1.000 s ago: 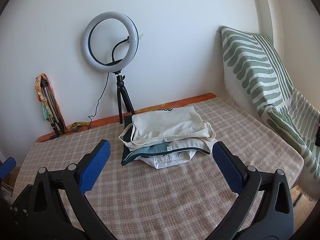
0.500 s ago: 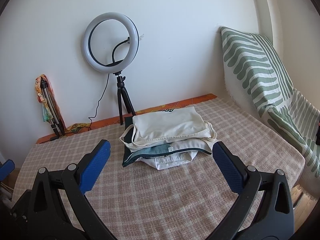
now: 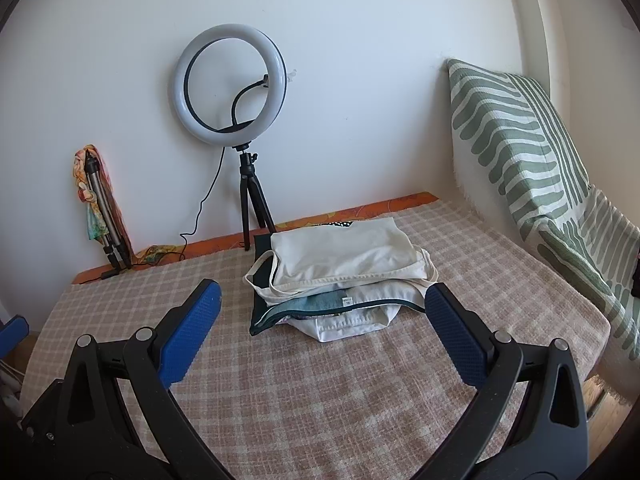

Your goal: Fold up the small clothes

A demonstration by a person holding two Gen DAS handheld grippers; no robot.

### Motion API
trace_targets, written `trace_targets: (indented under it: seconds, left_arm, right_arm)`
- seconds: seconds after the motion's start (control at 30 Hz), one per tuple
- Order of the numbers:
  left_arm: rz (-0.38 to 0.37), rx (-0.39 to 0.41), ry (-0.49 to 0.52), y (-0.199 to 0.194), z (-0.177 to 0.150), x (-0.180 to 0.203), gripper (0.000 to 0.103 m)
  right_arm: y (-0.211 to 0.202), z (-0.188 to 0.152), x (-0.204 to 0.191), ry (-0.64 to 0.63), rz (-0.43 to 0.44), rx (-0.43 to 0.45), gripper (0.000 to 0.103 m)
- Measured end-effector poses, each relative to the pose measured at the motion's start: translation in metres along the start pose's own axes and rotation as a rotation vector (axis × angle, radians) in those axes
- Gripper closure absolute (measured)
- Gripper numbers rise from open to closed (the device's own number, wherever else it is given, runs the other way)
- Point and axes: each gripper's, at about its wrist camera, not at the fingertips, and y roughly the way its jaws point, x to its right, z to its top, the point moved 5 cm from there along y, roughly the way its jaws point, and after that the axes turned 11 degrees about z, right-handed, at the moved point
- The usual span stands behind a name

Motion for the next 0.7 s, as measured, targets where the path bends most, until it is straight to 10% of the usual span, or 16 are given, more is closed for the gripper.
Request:
trace_targets:
  seconds: [0.7]
  left_arm:
    - [-0.001,-0.015,-0.001,0.0011,-0.0021,0.0008,0.001]
  right_arm:
    - [-0.0004,0.0003,-0.0002,-0.002,0.000,0.002,0.000]
